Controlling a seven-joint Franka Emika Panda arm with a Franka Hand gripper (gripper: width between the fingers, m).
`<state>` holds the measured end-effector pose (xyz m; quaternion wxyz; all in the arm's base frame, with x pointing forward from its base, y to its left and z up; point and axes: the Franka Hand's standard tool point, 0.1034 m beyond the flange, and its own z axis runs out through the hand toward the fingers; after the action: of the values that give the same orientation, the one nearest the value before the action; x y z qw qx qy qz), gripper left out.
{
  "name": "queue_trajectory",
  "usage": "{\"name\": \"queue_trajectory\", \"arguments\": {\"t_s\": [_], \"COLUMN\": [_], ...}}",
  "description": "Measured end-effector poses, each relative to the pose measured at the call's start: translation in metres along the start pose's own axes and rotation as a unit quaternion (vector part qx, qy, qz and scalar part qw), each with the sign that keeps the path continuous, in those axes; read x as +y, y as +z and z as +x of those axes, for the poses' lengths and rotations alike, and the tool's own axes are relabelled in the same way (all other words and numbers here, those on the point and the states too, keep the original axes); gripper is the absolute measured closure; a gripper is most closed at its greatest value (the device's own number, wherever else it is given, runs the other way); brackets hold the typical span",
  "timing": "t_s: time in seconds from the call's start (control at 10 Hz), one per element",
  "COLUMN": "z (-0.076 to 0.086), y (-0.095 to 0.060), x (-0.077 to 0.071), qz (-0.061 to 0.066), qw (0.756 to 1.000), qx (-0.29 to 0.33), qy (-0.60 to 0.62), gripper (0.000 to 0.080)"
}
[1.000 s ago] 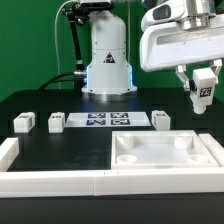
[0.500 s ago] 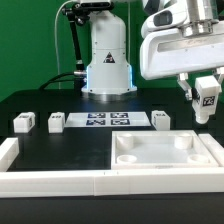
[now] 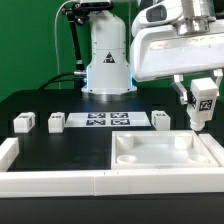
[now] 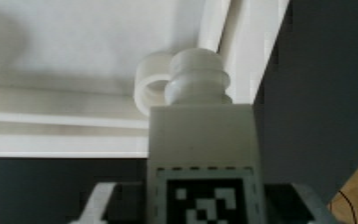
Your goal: Assemble square table
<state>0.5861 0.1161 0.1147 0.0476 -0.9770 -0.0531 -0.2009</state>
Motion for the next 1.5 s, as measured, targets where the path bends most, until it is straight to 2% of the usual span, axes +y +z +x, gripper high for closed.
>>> {"name": "queue_trajectory", "arguments": {"t_s": [0.1,0.2,0.4,0.7,0.9,1.0,1.1,1.2,1.5], "z": [0.003,-0.001,-0.002,0.014,0.017,0.020,0.022,0.008,0.005], "y": [-0.001,0.001,0.006,0.016,0.021,0.023,0.024,0.036,0.039], "x": [0.003,0.004,0.009,0.019,0.022,0.020,0.022,0.021,0.017], "qz": [-0.004,-0.006,-0.009,-0.012,-0.013,-0.014,-0.021,-0.019,-0.016], "qw": [0.999,0.999,0.999,0.999,0.998,0.997,0.992,0.994,0.995], "qx": [0.035,0.047,0.045,0.053,0.060,0.072,0.124,0.103,0.093], "qy": [0.000,0.000,-0.004,-0.007,-0.007,-0.008,-0.009,-0.009,-0.010], "gripper": [0.0514,0.0514,0.0514,0.0514,0.0514,0.0514,0.0514,0.0514,0.0514]}}
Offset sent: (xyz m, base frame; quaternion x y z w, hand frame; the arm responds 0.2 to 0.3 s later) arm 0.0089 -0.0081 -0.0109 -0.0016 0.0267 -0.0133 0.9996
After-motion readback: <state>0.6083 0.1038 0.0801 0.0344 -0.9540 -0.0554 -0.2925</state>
